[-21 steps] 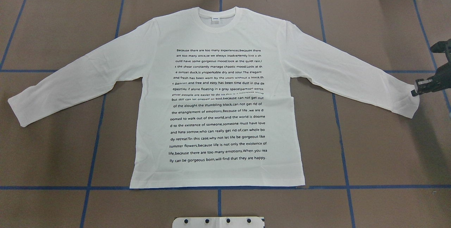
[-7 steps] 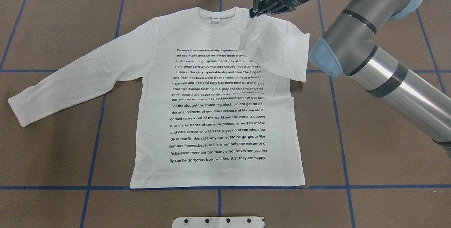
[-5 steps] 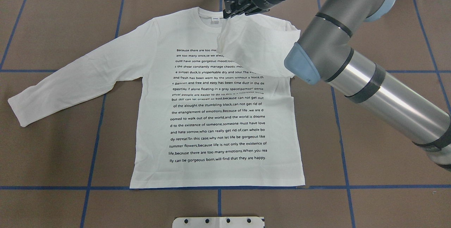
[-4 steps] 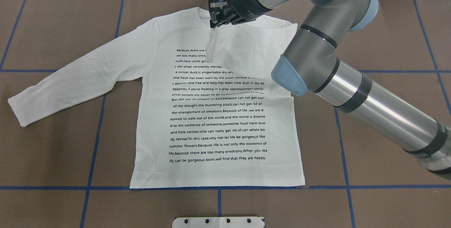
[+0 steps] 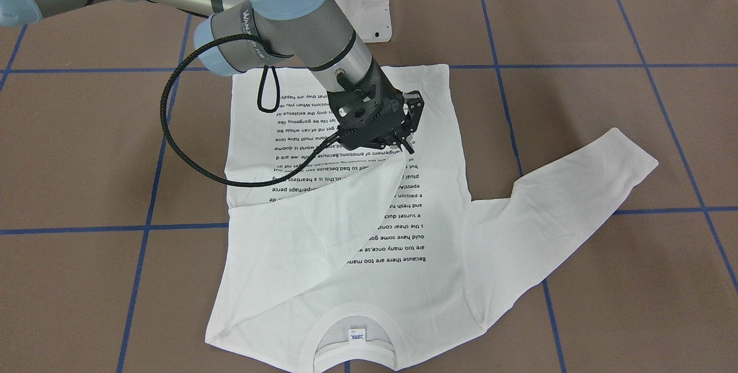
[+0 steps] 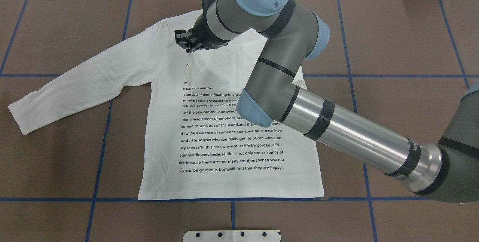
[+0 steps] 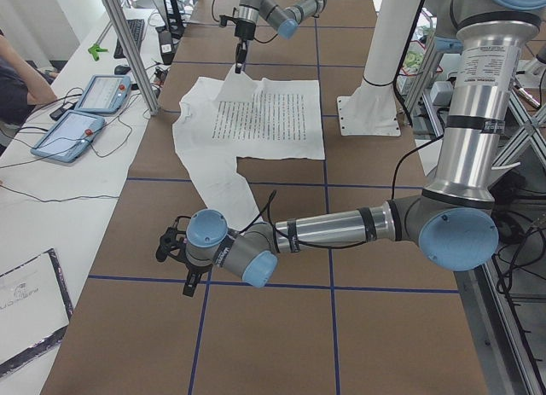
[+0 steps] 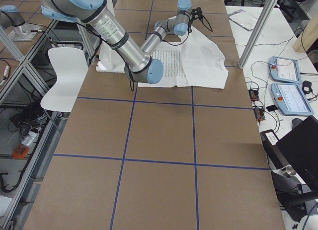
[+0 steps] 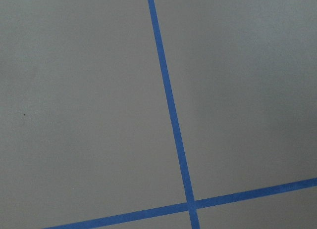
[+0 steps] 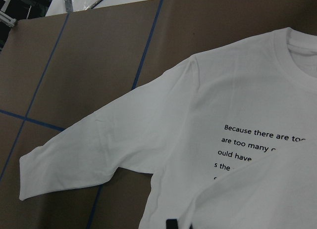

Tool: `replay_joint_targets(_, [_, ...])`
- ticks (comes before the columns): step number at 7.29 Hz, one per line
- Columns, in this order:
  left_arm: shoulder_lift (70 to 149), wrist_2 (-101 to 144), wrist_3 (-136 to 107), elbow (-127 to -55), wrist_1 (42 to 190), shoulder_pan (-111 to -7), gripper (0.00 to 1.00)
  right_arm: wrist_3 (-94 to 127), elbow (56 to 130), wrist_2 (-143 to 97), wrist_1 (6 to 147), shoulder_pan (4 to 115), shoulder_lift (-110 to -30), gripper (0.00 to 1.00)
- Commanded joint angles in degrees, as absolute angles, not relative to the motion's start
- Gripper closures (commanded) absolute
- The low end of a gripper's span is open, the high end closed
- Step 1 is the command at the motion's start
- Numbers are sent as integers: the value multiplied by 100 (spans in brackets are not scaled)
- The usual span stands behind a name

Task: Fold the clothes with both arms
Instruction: 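Carry the grasped sleeve across the shirt toward the collar with the right gripper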

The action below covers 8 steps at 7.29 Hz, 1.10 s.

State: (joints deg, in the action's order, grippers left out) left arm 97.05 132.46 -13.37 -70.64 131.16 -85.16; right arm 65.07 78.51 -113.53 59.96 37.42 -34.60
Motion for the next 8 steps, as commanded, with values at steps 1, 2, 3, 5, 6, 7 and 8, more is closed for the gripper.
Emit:
replay_joint_targets(1, [9738, 13254, -1406, -7023, 13131, -8517, 1, 6478, 6949, -11312, 5985, 3639, -3140, 100])
replay_joint_targets(2, [9747, 13254, -1406, -7022, 13131, -8517, 1, 6425, 6395, -11312, 5977, 3613, -2824, 100])
replay_joint_targets(3, [9791, 13245, -1406, -6996, 13122, -8517, 1, 6381, 6042, -11303, 5968, 3560, -2595, 100])
replay_joint_targets(5, [9905, 13245, -1398, -6777, 13175, -8517, 1, 6381, 5924, -11058, 5950, 3315, -2444, 82])
replay_joint_targets(6, [9914, 13245, -1397, -6776, 13175, -8517, 1, 6390, 5915, -10848, 5941, 3139, -2382, 27])
replay_joint_targets(7, [9958, 13245, -1406, -6768, 13166, -8517, 1, 6398, 5915, -10593, 5941, 2998, -2356, 1])
replay_joint_targets(8, [9967, 13245, -1406, -6759, 13175, -8517, 1, 6416, 5915, -10582, 5933, 2997, -2355, 0])
